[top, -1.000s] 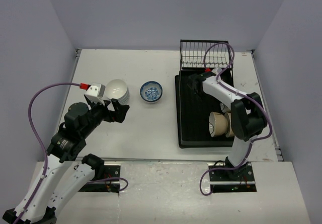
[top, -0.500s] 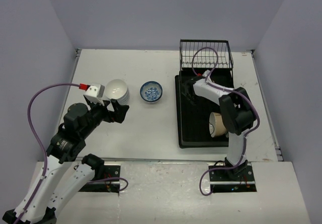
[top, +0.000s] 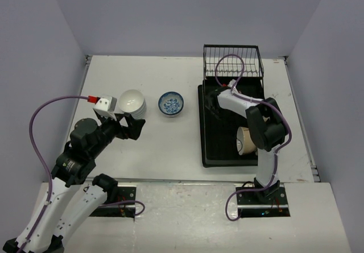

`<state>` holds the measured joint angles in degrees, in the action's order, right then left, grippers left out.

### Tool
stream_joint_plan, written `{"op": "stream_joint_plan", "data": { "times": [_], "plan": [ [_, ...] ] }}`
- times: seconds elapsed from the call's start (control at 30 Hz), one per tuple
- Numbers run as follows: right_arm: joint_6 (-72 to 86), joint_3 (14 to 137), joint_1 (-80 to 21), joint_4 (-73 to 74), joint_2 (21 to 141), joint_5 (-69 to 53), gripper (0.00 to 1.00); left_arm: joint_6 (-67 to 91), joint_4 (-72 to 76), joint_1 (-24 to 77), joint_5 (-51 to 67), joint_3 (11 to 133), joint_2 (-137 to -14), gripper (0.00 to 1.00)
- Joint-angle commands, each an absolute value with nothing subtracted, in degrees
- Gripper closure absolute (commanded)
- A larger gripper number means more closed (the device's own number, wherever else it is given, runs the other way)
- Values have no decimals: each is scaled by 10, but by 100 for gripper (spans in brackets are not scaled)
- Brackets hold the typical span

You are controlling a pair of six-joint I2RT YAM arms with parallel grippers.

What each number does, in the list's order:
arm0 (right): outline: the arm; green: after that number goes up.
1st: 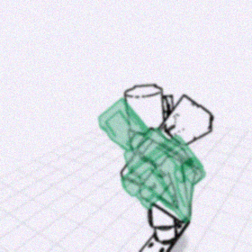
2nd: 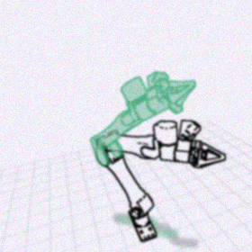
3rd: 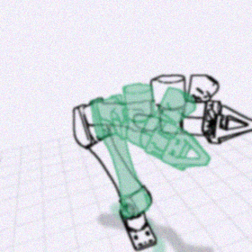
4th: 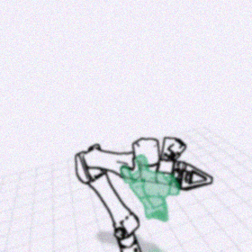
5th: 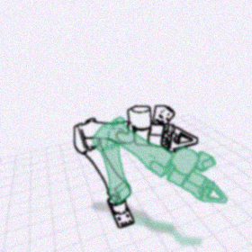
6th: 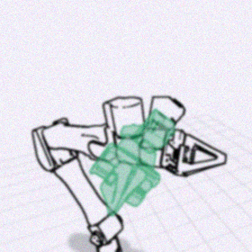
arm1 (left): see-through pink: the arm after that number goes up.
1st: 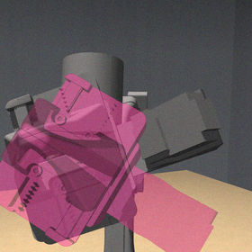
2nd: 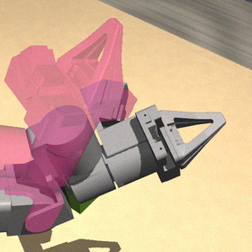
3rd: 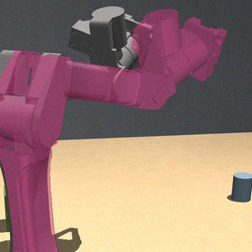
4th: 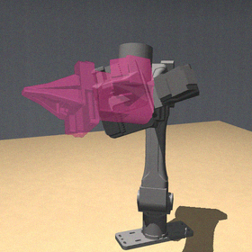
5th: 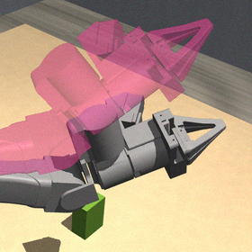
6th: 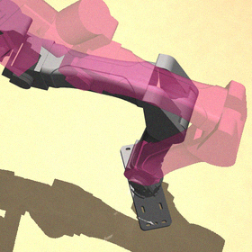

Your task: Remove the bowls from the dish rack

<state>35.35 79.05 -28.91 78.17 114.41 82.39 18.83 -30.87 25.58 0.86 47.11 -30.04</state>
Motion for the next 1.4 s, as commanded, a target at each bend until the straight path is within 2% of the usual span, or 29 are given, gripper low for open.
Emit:
{"op": "stream_joint_plan", "data": {
  "times": [0.0,0.3,0.57,0.9,1.2,1.37],
  "plan": [
    [374,797,-265,860,1143,905,100,174,-287,258,13,471,-297,0],
    [373,822,-239,859,1092,906,100,174,-287,258,15,470,-303,0],
    [448,803,-238,860,1196,906,100,176,-287,258,9,469,-303,0],
    [468,808,-221,860,1185,905,100,177,-289,258,3,471,-323,0],
    [434,858,-222,860,1101,906,100,177,-289,258,3,470,-336,0],
    [422,878,-224,860,1123,906,100,177,-289,258,3,471,-342,0]
  ]
}}
